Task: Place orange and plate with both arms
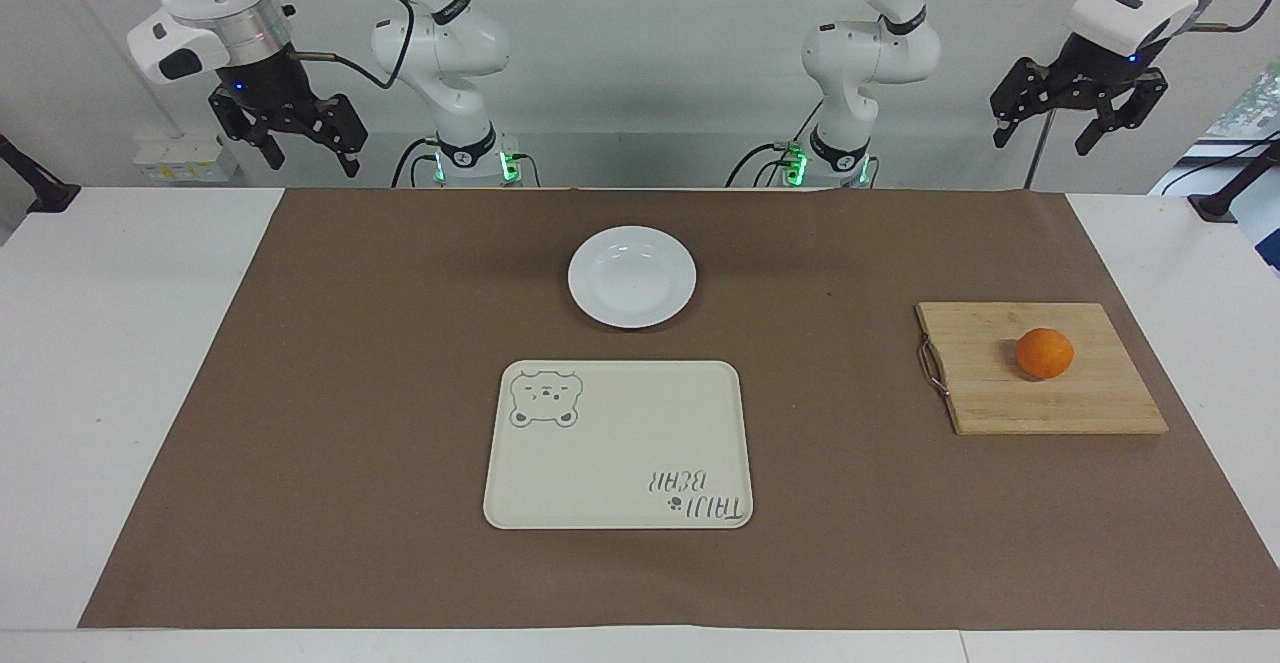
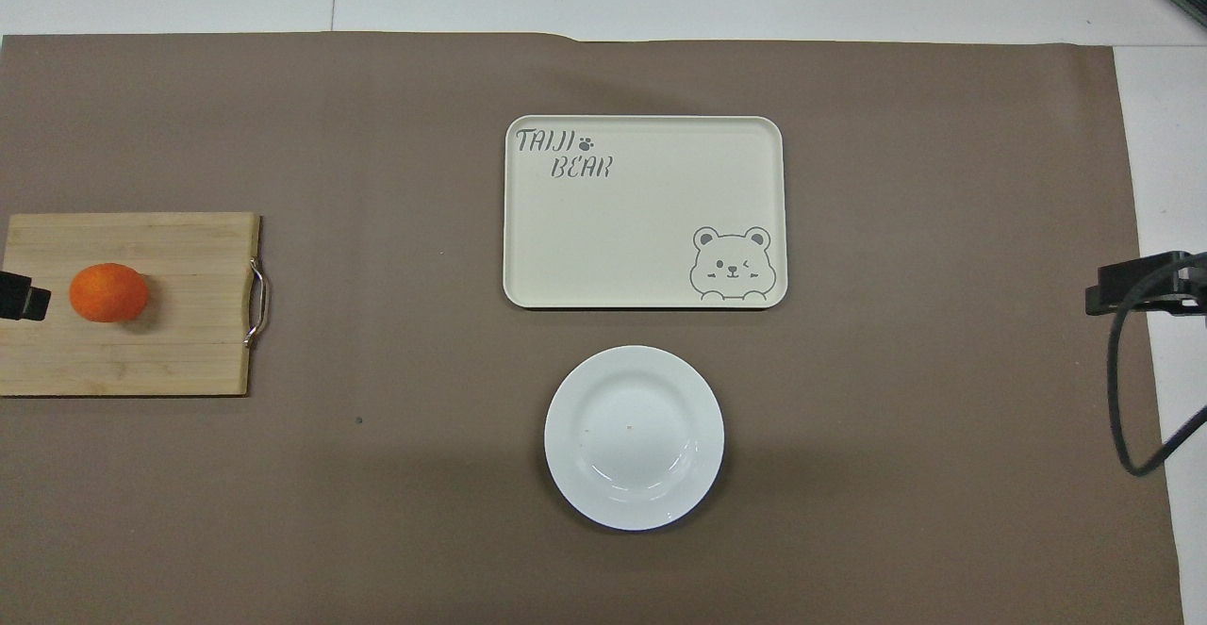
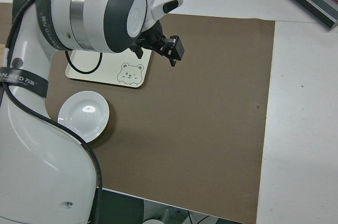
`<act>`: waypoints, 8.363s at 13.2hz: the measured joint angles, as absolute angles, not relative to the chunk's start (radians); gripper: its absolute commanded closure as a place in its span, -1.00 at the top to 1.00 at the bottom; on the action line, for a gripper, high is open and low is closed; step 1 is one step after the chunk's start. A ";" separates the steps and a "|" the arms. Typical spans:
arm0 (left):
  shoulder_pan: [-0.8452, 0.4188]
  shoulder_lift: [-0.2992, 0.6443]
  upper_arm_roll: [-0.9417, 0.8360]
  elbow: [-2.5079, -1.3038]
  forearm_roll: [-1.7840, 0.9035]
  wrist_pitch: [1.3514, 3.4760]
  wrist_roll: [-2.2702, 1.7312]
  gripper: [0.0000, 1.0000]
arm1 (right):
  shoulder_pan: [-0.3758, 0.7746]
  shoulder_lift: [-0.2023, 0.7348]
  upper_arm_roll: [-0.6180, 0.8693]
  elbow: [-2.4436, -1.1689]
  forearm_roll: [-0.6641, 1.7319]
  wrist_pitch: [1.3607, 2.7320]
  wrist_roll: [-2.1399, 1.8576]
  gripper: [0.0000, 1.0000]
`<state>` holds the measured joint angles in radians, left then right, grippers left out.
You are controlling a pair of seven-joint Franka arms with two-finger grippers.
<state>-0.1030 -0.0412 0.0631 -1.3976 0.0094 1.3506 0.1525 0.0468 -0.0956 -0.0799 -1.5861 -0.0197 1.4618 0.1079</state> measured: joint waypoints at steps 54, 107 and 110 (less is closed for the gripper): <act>-0.562 0.029 0.023 -1.959 -0.154 1.993 -0.214 -1.00 | 0.047 -0.096 -0.080 -1.586 -0.020 1.462 0.108 1.00; -0.075 0.024 0.075 -1.394 -0.013 1.370 0.305 1.00 | 0.111 0.047 -0.079 -2.431 1.233 2.025 -0.811 1.00; -0.062 0.024 0.075 -1.395 -0.013 1.365 0.297 1.00 | 0.118 0.075 -0.079 -2.453 1.239 2.025 -0.896 1.00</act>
